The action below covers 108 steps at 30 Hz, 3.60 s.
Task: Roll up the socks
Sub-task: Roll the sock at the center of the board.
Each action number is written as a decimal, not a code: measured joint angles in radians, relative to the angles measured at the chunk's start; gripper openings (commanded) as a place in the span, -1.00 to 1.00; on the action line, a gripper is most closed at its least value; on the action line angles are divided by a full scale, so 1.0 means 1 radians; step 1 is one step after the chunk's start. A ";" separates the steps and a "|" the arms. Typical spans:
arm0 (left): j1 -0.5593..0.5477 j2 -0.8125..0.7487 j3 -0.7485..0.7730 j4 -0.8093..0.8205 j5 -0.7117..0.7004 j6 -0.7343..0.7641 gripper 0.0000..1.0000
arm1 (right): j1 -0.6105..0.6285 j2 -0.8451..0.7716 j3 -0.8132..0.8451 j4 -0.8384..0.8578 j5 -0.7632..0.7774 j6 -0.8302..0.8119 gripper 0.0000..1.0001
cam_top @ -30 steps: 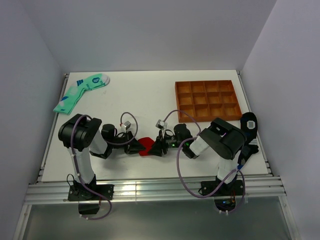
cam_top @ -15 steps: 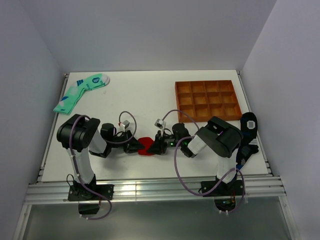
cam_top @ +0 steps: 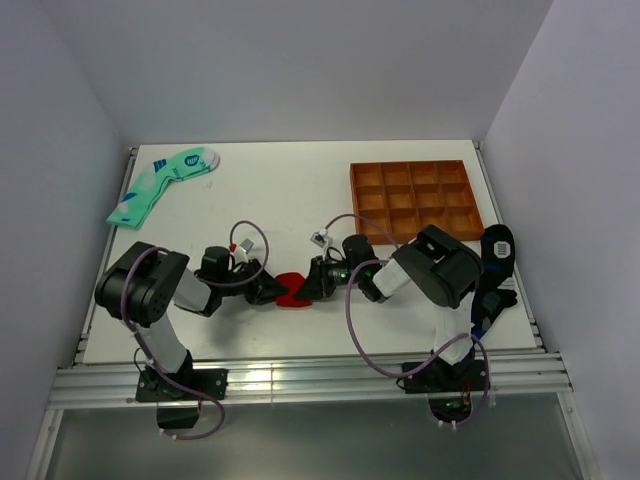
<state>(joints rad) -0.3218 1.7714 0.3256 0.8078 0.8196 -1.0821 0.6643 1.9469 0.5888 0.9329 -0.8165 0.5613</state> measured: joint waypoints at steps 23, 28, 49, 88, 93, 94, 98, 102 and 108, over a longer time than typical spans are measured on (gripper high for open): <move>-0.173 -0.309 -0.114 -0.041 -0.495 0.135 -0.26 | -0.075 0.060 0.353 -0.744 -0.113 -0.001 -0.95; -0.229 -0.402 -0.153 -0.035 -0.574 0.173 -0.20 | -0.076 0.076 0.427 -0.903 -0.106 -0.047 -0.95; -0.597 -0.620 -0.186 -0.063 -1.006 0.388 0.04 | -0.076 0.189 0.816 -1.606 0.058 -0.256 -0.99; -0.758 -0.328 -0.028 0.085 -1.161 0.787 0.12 | -0.080 0.397 1.186 -2.127 0.193 -0.332 -1.00; -0.793 -0.274 0.046 0.031 -1.168 0.830 0.12 | -0.080 0.397 1.189 -2.129 0.196 -0.332 -1.00; -0.801 -0.267 0.058 0.019 -1.171 0.836 0.12 | -0.080 0.397 1.189 -2.129 0.196 -0.332 -1.00; -0.823 -0.241 0.089 -0.025 -1.202 0.853 0.10 | -0.080 0.397 1.189 -2.129 0.195 -0.332 -1.00; -0.846 -0.237 0.090 -0.060 -1.252 0.859 0.11 | -0.080 0.397 1.189 -2.129 0.195 -0.332 -1.00; -0.850 -0.221 0.090 -0.079 -1.311 0.866 0.11 | -0.080 0.397 1.188 -2.129 0.195 -0.332 -1.00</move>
<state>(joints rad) -1.1713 1.5505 0.4156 0.7284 -0.4915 -0.2157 0.5842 2.3440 1.7763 -1.1957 -0.6212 0.2295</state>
